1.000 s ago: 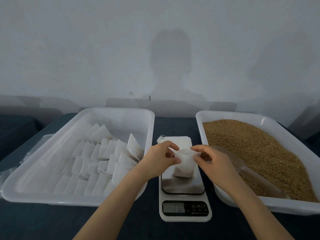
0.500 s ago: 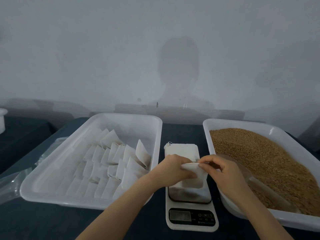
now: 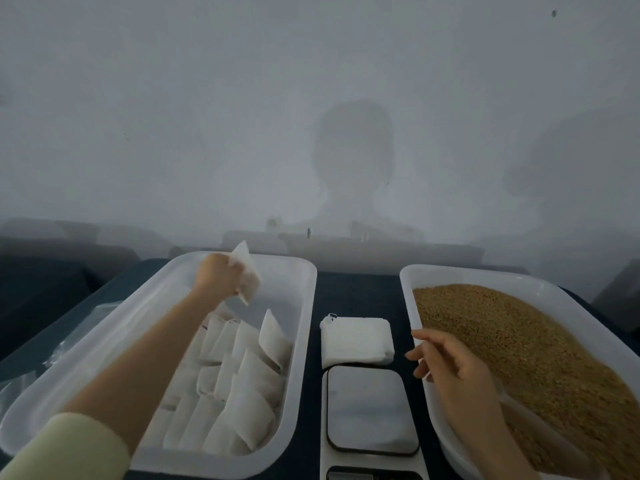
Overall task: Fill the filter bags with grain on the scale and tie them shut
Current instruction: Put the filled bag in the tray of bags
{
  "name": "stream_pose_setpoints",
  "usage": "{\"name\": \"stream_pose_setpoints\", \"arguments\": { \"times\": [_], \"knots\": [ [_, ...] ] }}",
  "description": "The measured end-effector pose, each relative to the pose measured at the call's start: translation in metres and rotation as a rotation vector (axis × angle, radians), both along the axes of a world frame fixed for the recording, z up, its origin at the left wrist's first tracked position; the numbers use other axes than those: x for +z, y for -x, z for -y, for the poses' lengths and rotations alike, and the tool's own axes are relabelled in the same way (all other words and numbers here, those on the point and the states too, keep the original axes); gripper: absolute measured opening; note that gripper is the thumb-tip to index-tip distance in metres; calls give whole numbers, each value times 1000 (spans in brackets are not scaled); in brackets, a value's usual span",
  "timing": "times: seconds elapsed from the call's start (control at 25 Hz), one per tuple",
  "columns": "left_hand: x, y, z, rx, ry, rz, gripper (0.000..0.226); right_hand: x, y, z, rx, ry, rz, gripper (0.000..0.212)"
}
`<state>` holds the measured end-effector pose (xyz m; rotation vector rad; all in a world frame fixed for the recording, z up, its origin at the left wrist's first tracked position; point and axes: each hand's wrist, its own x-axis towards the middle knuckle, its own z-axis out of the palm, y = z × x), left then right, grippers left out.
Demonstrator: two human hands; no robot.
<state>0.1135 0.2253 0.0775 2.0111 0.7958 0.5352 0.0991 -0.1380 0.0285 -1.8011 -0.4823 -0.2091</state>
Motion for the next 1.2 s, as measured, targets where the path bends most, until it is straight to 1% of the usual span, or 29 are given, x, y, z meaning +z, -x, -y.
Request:
{"name": "stream_pose_setpoints", "arguments": {
  "times": [0.08,0.12,0.16,0.28,0.36,0.4,0.52,0.56,0.6,0.64,0.68,0.72,0.76,0.8,0.84,0.88,0.96,1.0,1.04,1.12,1.2],
  "knots": [
    [-18,-8,-15,37,-87,-200,27,-1,-2,0,-2,14,-8,22],
    [-30,-10,-18,29,-129,-269,27,-1,-3,0,-10,17,-9,23],
    [-41,-10,-23,7,-129,-323,26,-2,-2,0,-17,19,-8,23],
    [-62,-8,-38,-49,-107,-397,20,-2,-1,-1,-24,33,-5,24],
    [-61,-3,-46,-69,-71,-408,12,-2,-2,-1,-29,46,0,25],
    [-59,1,-49,-78,-57,-444,11,-2,-3,-1,-31,54,1,25],
    [-52,7,-63,-72,-70,-502,15,0,-1,-2,-37,51,11,25],
    [-48,7,-63,-66,-121,-514,17,0,0,-2,-47,42,16,26],
    [-43,6,-60,-67,-253,-537,22,1,0,-1,-65,27,21,26],
    [-36,4,-52,-72,-440,-546,30,2,0,-1,-89,9,24,25],
    [-28,0,-38,-84,-596,-459,37,2,0,0,-116,-11,23,25],
    [-16,-2,-15,-94,-648,-300,38,3,0,1,-145,-29,18,24],
    [-7,-5,12,-135,-649,-129,34,3,0,1,-171,-42,12,24],
    [3,-7,43,-218,-665,-33,28,3,0,1,-192,-51,8,24],
    [8,-11,74,-334,-704,-17,24,3,1,2,-206,-60,3,24],
    [8,-15,104,-471,-749,-71,24,3,1,3,-212,-69,-3,24],
    [-5,-21,153,-716,-852,-329,30,4,2,4,-214,-80,-15,24],
    [-16,-25,169,-794,-888,-459,33,4,2,4,-214,-82,-18,25],
    [-28,-30,181,-841,-907,-570,35,4,2,4,-215,-83,-21,25],
    [-50,-37,195,-842,-906,-751,36,4,2,4,-220,-85,-29,25],
    [-61,-43,197,-828,-915,-843,34,3,2,4,-222,-88,-33,24]
  ]
}}
